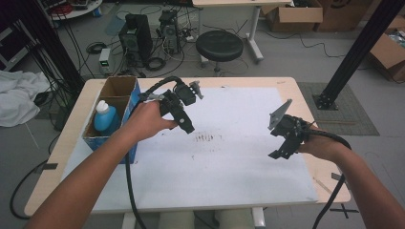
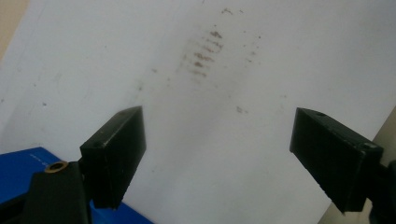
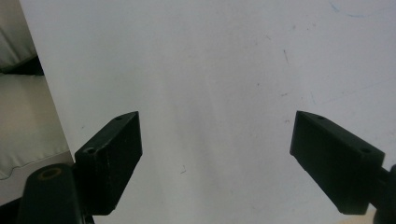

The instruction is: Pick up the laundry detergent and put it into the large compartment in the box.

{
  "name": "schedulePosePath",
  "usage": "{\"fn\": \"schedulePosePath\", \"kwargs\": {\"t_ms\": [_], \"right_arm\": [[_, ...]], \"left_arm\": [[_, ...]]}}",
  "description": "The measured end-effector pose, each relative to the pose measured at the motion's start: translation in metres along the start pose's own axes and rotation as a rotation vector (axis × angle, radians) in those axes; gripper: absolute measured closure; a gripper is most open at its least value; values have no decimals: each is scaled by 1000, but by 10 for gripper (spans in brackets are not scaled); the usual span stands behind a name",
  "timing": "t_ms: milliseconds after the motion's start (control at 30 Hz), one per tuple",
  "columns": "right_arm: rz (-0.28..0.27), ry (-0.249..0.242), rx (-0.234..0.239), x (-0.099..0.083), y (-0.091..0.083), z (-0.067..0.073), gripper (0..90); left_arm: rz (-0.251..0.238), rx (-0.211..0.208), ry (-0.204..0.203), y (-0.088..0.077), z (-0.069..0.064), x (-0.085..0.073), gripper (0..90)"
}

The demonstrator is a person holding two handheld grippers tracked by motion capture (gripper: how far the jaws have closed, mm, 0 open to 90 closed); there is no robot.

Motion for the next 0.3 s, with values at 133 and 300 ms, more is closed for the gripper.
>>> {"fn": "schedulePosePath", "kwargs": {"t_ms": [133, 300], "right_arm": [[-2, -4, 0, 1, 0, 1, 164], [0, -1, 3, 1, 1, 2, 164]], "left_arm": [[-2, 3, -9, -1, 2, -2, 191], [-5, 4, -11, 0, 2, -3, 191]]}}
Point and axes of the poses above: each handheld gripper's, and its own axes: y roughly forward along the jaws, x roughly out of its top, z roughly to its left, the point moved 1 cm from there along y, roughly forward along the jaws, and after that the axes turned 5 degrees about z, right-handed, at the moved point
